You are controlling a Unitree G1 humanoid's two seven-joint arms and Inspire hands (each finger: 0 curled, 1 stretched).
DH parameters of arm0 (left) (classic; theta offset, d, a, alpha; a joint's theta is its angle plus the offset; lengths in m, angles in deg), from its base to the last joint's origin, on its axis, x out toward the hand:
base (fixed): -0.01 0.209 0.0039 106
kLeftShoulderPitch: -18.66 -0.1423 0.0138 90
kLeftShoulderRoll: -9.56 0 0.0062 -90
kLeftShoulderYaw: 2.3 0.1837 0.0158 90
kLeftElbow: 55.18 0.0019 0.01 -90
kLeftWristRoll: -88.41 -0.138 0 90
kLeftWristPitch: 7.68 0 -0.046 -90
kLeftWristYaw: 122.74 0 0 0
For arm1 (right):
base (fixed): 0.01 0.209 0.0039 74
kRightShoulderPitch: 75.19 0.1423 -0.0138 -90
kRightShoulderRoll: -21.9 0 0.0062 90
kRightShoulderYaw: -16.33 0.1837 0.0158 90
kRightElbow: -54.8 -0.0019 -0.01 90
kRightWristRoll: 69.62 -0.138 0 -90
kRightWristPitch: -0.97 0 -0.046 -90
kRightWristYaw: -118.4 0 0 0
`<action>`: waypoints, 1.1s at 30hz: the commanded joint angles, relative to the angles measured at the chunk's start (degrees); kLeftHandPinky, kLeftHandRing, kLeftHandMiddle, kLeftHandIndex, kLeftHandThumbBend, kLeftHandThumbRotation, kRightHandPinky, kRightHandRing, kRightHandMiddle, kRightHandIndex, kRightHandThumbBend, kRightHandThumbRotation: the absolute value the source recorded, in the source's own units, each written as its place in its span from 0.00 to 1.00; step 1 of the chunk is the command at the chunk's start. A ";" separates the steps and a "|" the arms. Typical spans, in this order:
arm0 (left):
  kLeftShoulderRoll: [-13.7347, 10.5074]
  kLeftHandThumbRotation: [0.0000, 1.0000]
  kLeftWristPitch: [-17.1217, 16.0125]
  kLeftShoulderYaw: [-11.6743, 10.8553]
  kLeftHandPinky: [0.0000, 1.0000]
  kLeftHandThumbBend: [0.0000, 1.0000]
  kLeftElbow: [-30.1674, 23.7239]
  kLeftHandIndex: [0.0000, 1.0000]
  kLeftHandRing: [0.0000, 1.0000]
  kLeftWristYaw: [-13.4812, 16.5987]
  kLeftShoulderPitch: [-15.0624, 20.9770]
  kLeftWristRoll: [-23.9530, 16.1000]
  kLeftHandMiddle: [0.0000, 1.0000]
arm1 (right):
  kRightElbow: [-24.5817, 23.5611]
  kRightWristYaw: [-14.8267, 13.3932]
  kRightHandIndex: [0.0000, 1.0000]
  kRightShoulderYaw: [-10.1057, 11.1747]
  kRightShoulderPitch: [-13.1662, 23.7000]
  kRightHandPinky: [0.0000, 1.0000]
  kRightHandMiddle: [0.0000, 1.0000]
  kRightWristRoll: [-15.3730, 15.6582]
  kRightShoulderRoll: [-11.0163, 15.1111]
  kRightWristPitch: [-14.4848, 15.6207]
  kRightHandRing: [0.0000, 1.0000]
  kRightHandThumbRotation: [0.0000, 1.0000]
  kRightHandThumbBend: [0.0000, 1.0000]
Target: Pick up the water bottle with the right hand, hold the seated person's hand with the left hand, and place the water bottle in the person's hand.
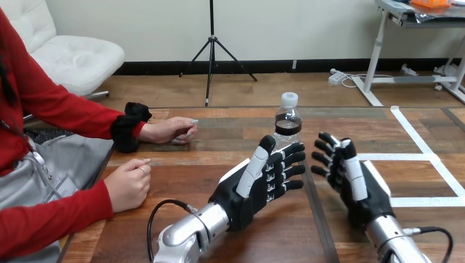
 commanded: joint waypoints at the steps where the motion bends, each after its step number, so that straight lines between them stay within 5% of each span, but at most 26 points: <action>1: -1.15 1.00 -3.53 -0.12 0.91 1.00 -3.94 0.95 0.96 -0.15 0.05 0.71 0.98 | -6.33 -4.97 0.91 -0.45 1.47 0.83 0.92 2.48 2.50 -5.61 0.89 1.00 1.00; 6: -1.53 1.00 -5.56 0.65 0.91 1.00 -4.25 0.95 0.96 0.37 -0.95 -0.13 0.98 | -7.12 -7.29 0.88 -0.61 1.63 0.79 0.89 3.82 3.35 -7.68 0.86 0.98 1.00; 10: -1.85 1.00 -7.43 1.64 0.91 1.00 -4.57 0.95 0.96 0.96 -2.35 -1.37 0.97 | -8.60 -14.82 0.86 -2.71 2.76 0.75 0.87 10.49 5.89 -8.76 0.84 0.96 1.00; 14: -1.62 1.00 -8.06 1.99 0.89 1.00 -4.48 0.94 0.94 1.11 -3.04 -1.60 0.96 | -9.38 -17.39 0.86 -3.59 3.56 0.74 0.85 13.28 7.18 -8.79 0.82 0.94 1.00; 24: -0.50 1.00 -9.65 3.60 0.87 1.00 -4.53 0.93 0.92 0.50 -5.81 -1.84 0.95 | -13.26 -19.29 0.86 -6.10 7.58 0.74 0.85 16.96 9.38 -5.01 0.82 0.84 1.00; 33: 0.33 1.00 -11.99 5.95 0.86 0.98 -4.91 0.92 0.92 1.11 -8.26 -3.38 0.94 | -15.83 -19.55 0.88 -8.74 10.91 0.78 0.88 19.77 10.28 -1.04 0.85 0.73 0.88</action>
